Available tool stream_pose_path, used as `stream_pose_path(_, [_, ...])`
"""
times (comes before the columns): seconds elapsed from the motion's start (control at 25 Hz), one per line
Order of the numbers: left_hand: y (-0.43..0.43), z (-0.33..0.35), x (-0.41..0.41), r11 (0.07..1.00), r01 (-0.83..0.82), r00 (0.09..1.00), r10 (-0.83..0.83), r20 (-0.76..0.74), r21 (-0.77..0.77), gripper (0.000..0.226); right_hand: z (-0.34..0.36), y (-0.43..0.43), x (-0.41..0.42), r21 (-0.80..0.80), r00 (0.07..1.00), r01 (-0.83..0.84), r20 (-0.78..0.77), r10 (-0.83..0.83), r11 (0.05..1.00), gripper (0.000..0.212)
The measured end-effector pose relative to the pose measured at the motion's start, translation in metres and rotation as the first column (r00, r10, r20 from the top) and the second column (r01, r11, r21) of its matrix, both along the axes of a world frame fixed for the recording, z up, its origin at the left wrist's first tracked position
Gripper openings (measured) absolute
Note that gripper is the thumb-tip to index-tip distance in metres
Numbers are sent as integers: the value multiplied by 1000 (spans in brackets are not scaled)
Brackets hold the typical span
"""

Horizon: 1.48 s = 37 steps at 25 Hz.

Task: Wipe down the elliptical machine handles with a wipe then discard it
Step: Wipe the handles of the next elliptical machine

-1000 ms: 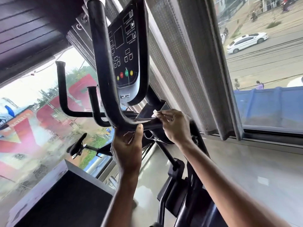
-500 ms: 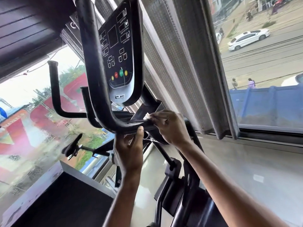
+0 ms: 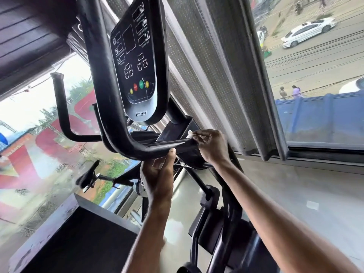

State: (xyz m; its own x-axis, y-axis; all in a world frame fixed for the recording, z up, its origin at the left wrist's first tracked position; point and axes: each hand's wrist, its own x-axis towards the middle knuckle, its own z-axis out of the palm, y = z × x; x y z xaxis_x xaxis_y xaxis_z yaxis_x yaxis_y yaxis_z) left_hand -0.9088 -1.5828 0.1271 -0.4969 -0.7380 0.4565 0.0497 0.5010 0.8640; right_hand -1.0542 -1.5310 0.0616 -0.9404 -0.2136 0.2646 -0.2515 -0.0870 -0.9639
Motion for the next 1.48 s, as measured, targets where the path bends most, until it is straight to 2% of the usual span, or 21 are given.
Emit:
stream_pose_path(0.12, [-2,-1,-1,1000,-4,1000,4,12,-11,25,-1,-5,11,-66,997,16,-69,-20,998,15])
stream_pose_path(0.24, [-2,-1,-1,1000,-14,1000,15,27,-17,19,-10,-6,-3,2,999,51,-10,-51,999,15])
stream_pose_path(0.32, [-4,1,0,1000,2,1000,-1,22,-24,18,-15,-6,-8,-29,999,32,10,-32,999,14])
stream_pose_path(0.48, [-4,5,0,998,26,999,-25,21,-49,21,-26,-8,-4,-86,991,114,78,-107,990,12])
stream_pose_path(0.68, [-17,5,-1,989,101,995,-98,37,-111,17,-33,-18,16,-178,972,233,43,-229,956,13])
stream_pose_path(0.84, [-27,9,-1,949,204,979,-190,81,-240,27,-34,-28,29,-257,941,337,100,-322,906,15])
stream_pose_path(0.92, [-33,13,1,918,289,957,-274,91,-273,33,-38,-35,35,-263,920,386,38,-390,884,14])
stream_pose_path(0.96, [-37,14,0,894,336,942,-317,111,-297,33,-41,-38,36,-269,914,397,23,-406,878,14])
stream_pose_path(1.04, [-48,17,2,839,430,903,-398,163,-333,29,-44,-44,40,-301,916,400,111,-384,866,16])
stream_pose_path(1.2, [-71,28,5,729,655,756,-628,185,-198,16,-32,-57,59,-408,882,469,269,-387,783,6])
stream_pose_path(1.32, [-95,43,0,592,793,606,-743,284,-143,28,-24,-72,70,-397,789,603,427,-442,692,5])
stream_pose_path(1.4, [-105,50,-3,518,838,545,-768,337,-173,29,-25,-81,71,-427,767,628,481,-425,651,12])
stream_pose_path(1.48, [-109,54,-4,477,868,494,-797,348,-141,31,-24,-87,70,-437,748,649,515,-418,623,14])
